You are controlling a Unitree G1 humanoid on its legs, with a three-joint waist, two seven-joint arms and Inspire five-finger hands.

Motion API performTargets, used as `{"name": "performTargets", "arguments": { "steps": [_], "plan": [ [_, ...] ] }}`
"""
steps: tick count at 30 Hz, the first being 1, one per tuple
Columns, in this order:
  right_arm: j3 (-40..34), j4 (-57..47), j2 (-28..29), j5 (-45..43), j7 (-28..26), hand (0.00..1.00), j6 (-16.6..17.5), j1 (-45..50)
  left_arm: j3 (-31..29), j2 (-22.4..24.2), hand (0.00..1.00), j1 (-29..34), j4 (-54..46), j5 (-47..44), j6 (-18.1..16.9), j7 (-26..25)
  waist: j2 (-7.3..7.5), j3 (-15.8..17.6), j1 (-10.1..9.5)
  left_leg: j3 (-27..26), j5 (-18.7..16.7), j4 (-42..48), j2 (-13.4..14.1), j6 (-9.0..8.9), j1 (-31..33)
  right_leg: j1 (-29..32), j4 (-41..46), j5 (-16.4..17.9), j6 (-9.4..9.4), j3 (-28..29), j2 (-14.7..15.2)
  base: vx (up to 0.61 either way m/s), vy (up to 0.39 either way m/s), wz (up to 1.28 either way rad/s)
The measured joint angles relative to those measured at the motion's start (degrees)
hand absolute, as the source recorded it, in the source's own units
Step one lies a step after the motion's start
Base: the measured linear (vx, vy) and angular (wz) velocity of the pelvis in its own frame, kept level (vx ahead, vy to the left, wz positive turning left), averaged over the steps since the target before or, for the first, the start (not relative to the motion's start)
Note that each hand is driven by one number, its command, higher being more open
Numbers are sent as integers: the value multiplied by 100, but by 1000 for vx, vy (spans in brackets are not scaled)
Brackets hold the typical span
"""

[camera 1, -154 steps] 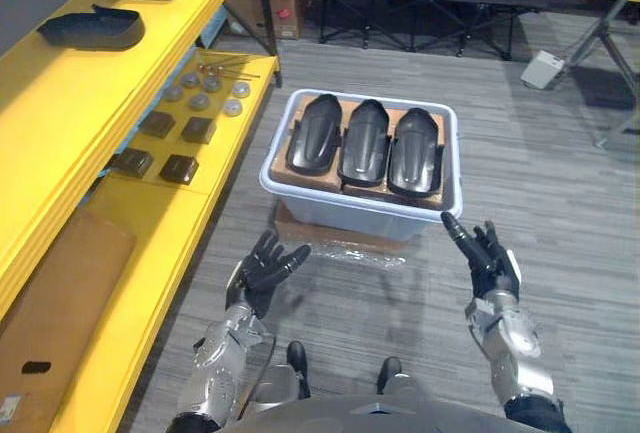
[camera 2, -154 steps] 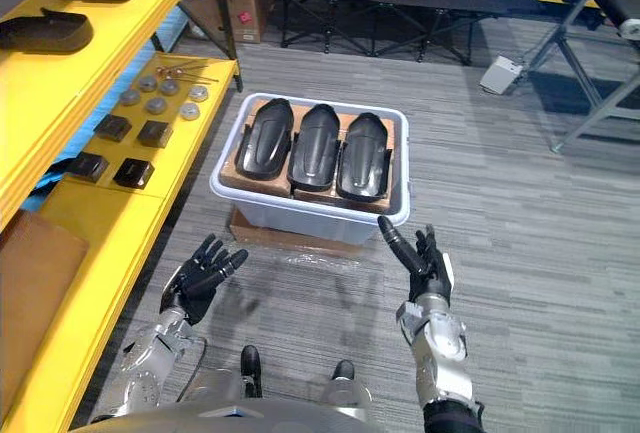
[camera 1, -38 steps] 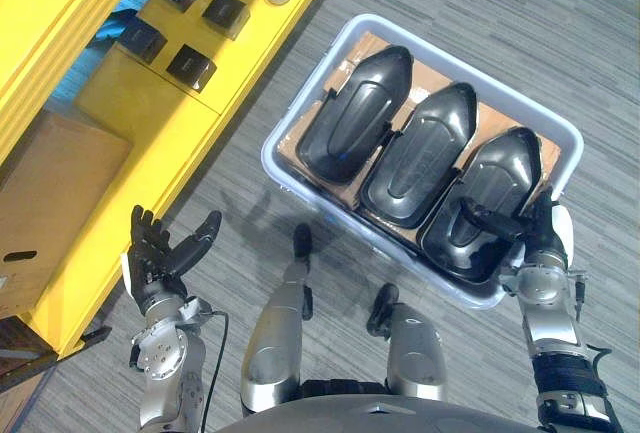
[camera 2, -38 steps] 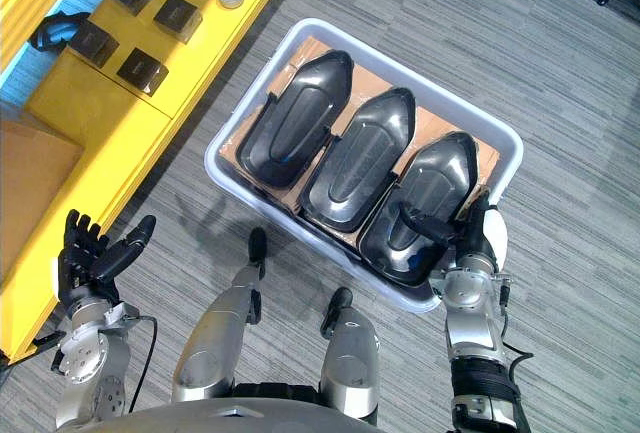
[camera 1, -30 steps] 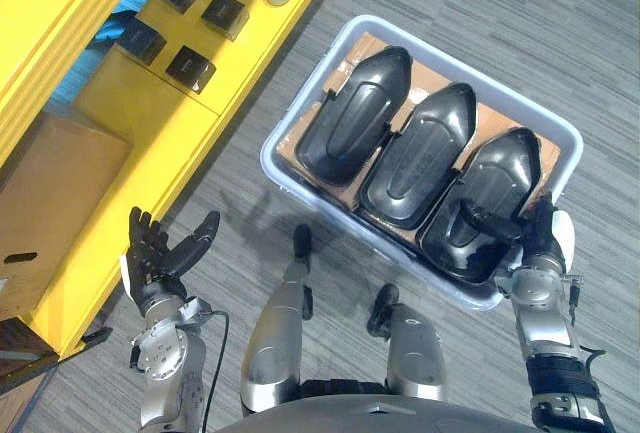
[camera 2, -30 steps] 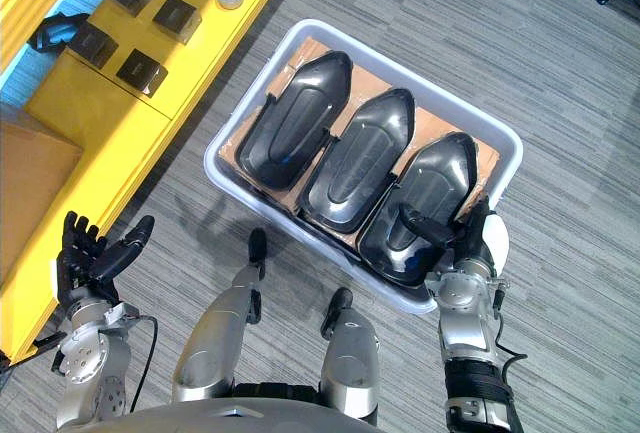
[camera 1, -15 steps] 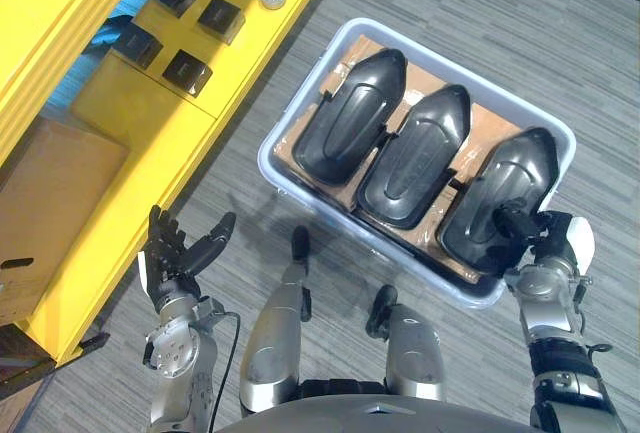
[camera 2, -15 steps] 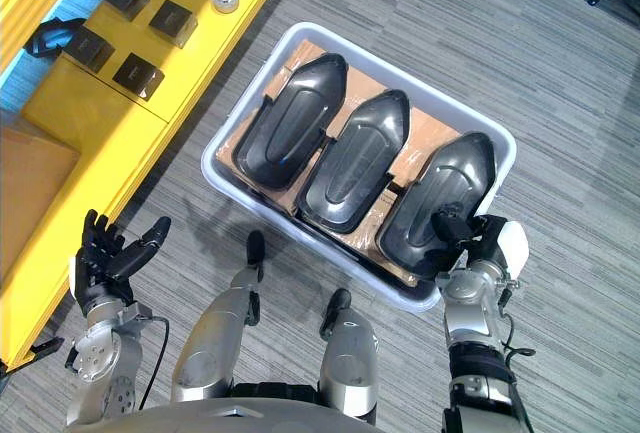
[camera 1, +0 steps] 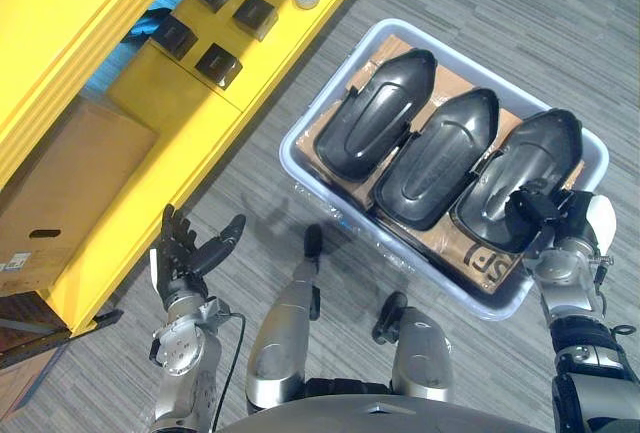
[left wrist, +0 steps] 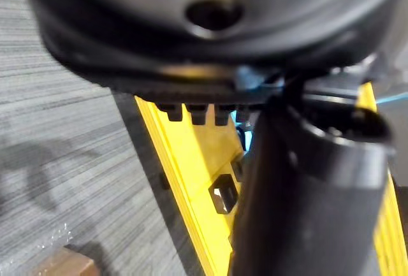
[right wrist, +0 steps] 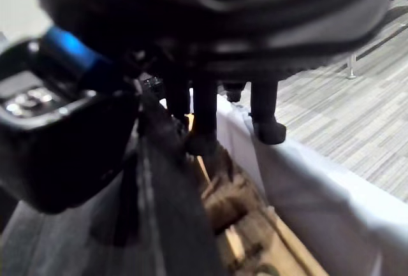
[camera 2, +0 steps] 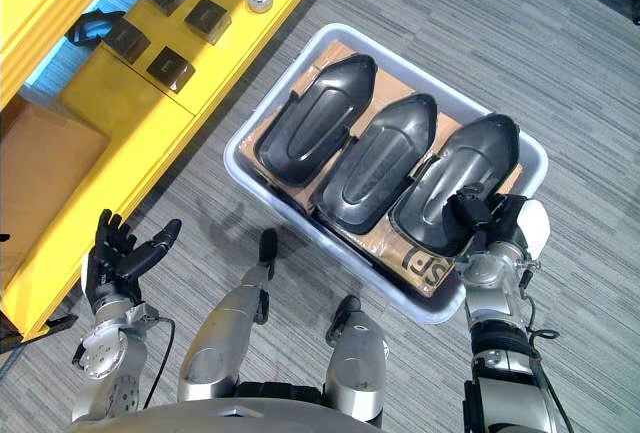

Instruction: Walk over and take three plastic housings, then place them on the shelf

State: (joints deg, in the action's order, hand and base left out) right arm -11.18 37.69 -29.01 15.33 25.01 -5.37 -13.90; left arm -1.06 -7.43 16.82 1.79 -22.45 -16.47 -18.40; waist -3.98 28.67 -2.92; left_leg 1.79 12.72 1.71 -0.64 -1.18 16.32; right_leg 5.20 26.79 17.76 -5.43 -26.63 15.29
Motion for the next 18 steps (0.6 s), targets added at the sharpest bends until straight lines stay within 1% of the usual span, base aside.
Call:
{"name": "performTargets", "arguments": {
  "steps": [3,5,7,8,10,12,13,15,17,18],
  "plan": [
    [-51,-458,96,36,36,0,-16,406,-4,0,100,17,-342,0,-7,192,-25,-18,-4,-3,0,-67,21,0,-209,-246,-131,-16,-26,-44,-20,9,-54,6],
    [-105,-768,224,263,36,0,-30,599,-48,17,100,58,-514,0,-22,316,-54,-45,16,7,0,-108,18,2,-286,-380,-252,-60,-63,-107,-57,10,-35,5],
    [-122,-1170,386,467,35,0,-32,930,-115,30,100,151,-690,-1,-91,447,-69,-176,32,6,-5,-149,29,2,-296,-456,-446,-150,-77,-136,-125,42,-33,1],
    [-153,-1403,528,476,35,0,-32,1137,-200,50,100,199,-763,-2,-104,527,-67,-297,40,-2,-5,-202,42,3,-313,-516,-595,-229,-109,-137,-180,72,-37,-5],
    [-187,-1697,761,591,35,0,-29,1366,-327,79,100,221,-862,-27,-105,641,-4,-410,82,-57,-10,-304,67,10,-503,-743,-850,-335,-160,-133,-218,72,-40,-9],
    [-192,-1970,996,690,35,0,-4,1521,-388,83,100,292,-937,-50,-109,770,66,-651,144,-123,-25,-367,70,30,-575,-864,-1110,-456,-191,-122,-261,44,-20,-14],
    [-192,-2043,1043,695,39,0,17,1563,-393,83,100,307,-951,-50,-109,809,87,-693,147,-154,-25,-410,72,30,-636,-907,-1164,-484,-200,-97,-265,45,-14,-19],
    [-187,-2136,1188,875,97,0,141,1640,-387,122,100,351,-979,-52,-109,944,160,-927,157,-244,-46,-513,77,54,-785,-1054,-1407,-611,-239,-30,-301,25,-7,-21],
    [-175,-2209,1193,914,148,0,205,1698,-384,208,100,348,-1005,-52,-108,1034,174,-1073,151,-301,-81,-560,85,63,-830,-1105,-1536,-692,-245,9,-323,5,3,-15],
    [-172,-2227,1195,920,169,0,212,1703,-380,227,100,347,-1021,-53,-108,1043,176,-1079,151,-311,-81,-598,86,61,-874,-1142,-1574,-717,-248,15,-330,-10,9,-12]
  ]
}}
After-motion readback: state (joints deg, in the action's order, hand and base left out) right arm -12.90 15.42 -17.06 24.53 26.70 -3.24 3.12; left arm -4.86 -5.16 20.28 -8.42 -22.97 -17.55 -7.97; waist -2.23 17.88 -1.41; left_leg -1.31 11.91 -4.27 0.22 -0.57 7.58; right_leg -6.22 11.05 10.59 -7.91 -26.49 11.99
